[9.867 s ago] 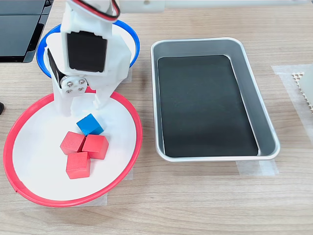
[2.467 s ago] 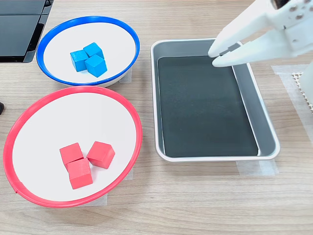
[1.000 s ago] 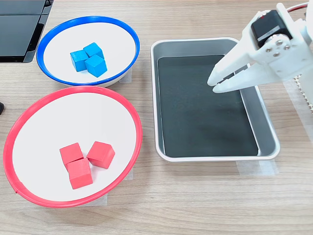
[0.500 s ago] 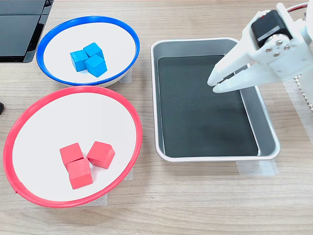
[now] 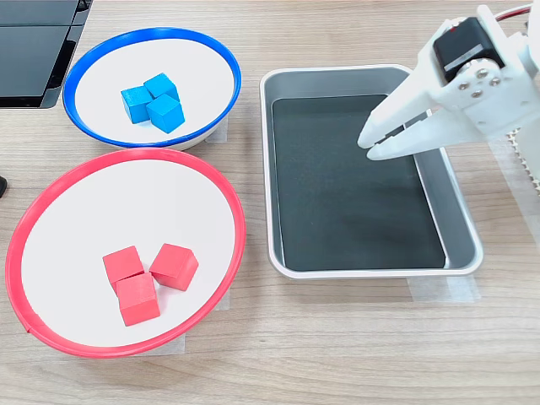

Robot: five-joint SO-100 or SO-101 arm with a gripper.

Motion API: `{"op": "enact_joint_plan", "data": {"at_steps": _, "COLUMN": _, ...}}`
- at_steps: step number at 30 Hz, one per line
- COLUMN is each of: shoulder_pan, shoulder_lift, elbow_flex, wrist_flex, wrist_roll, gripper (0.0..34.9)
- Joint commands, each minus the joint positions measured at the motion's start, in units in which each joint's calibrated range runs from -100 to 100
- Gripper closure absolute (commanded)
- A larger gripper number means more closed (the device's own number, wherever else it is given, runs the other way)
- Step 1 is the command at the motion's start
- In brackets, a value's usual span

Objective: Relocate any misplaced blocks to their matching dishes.

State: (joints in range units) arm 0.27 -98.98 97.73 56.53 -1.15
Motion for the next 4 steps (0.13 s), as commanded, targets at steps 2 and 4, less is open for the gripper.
{"op": "enact_joint_plan", "data": {"at_steps": 2, "shoulder_pan": 0.2, "shoulder_lift": 0.0, "elbow_flex": -0.6, "wrist_flex": -0.2, "wrist_roll": 0.3, "gripper": 34.6}}
{"op": "enact_joint_plan", "data": {"at_steps": 4, "shoulder_pan": 0.2, "shoulder_lift": 0.0, "elbow_flex": -0.6, "wrist_flex": -0.2, "wrist_roll": 0.3, "gripper": 34.6}}
